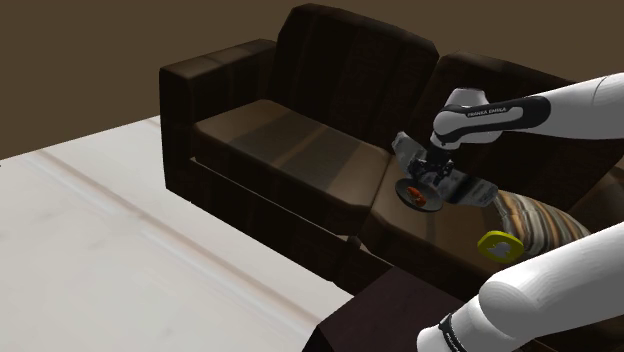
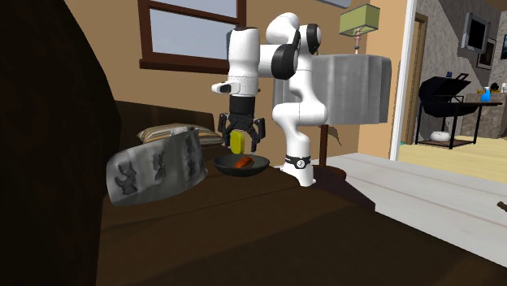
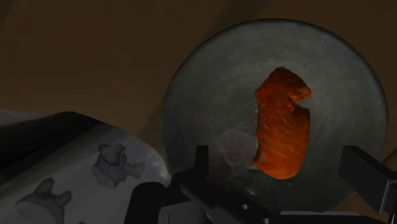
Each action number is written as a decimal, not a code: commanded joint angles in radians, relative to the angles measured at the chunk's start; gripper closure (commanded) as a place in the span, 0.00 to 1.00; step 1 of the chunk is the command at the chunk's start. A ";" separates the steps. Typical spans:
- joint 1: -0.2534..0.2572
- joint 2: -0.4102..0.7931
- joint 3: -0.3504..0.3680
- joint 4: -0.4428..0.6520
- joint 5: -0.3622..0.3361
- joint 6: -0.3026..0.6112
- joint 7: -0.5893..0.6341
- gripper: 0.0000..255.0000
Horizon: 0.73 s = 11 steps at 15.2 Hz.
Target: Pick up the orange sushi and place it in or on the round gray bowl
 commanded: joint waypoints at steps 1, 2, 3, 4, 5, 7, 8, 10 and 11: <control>0.002 -0.023 0.006 0.033 0.000 -0.056 0.000 0.00; 0.004 -0.034 0.011 0.057 0.002 -0.091 0.000 0.00; 0.005 -0.041 0.015 0.077 0.004 -0.119 0.000 0.00; 0.005 -0.041 0.015 0.077 0.004 -0.119 0.000 0.00; 0.005 -0.041 0.015 0.077 0.004 -0.119 0.000 0.00; 0.005 -0.041 0.015 0.077 0.004 -0.119 0.000 0.00; 0.005 -0.041 0.015 0.077 0.004 -0.119 0.000 0.00; 0.005 -0.041 0.015 0.077 0.004 -0.119 0.000 0.00; 0.005 -0.041 0.015 0.077 0.004 -0.119 0.000 0.00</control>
